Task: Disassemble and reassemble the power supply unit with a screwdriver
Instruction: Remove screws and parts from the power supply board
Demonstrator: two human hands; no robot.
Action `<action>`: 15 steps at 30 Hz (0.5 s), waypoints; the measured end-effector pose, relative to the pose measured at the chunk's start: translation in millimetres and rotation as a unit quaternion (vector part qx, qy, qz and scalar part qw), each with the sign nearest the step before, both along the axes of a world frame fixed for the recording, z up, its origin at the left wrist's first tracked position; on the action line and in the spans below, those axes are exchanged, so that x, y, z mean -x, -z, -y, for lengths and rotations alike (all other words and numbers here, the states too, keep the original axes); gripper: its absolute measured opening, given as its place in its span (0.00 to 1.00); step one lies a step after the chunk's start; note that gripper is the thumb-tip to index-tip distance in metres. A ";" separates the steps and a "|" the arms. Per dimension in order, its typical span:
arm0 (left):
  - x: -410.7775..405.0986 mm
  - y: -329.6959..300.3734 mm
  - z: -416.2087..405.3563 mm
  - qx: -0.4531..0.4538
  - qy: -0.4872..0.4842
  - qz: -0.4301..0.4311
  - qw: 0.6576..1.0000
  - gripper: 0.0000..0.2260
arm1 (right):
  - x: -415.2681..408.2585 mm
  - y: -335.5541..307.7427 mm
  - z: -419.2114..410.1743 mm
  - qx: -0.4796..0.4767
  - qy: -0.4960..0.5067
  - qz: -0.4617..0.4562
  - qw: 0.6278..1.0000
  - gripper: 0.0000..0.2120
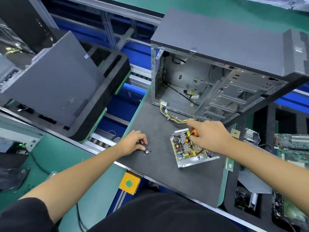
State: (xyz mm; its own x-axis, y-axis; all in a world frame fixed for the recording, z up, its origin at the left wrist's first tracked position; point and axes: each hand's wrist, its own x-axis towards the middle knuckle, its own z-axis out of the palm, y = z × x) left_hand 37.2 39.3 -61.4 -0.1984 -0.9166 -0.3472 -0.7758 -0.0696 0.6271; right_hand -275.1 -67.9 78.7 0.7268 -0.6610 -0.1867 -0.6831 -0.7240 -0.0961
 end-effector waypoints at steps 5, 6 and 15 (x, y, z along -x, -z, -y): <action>-1.8 4.1 2.9 -0.004 0.058 0.018 0.998 0.05 | -13.2 3.5 -2.4 -0.011 0.013 0.011 1.000 0.09; -1.9 4.9 3.2 -0.007 0.066 0.021 0.998 0.05 | -14.5 3.6 -2.6 -0.015 0.019 0.013 1.000 0.10; -6.1 6.2 5.0 -0.033 0.027 -0.028 0.999 0.07 | -18.5 5.0 -8.9 -0.041 0.040 0.004 0.998 0.09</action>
State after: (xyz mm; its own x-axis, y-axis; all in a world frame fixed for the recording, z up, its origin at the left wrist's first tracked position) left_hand 43.3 34.3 -67.6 -0.2676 -0.8792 -0.3941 -0.7438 -0.0715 0.6646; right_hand -256.6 -59.0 73.7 0.6739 -0.6998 -0.2369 -0.7375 -0.6566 -0.1582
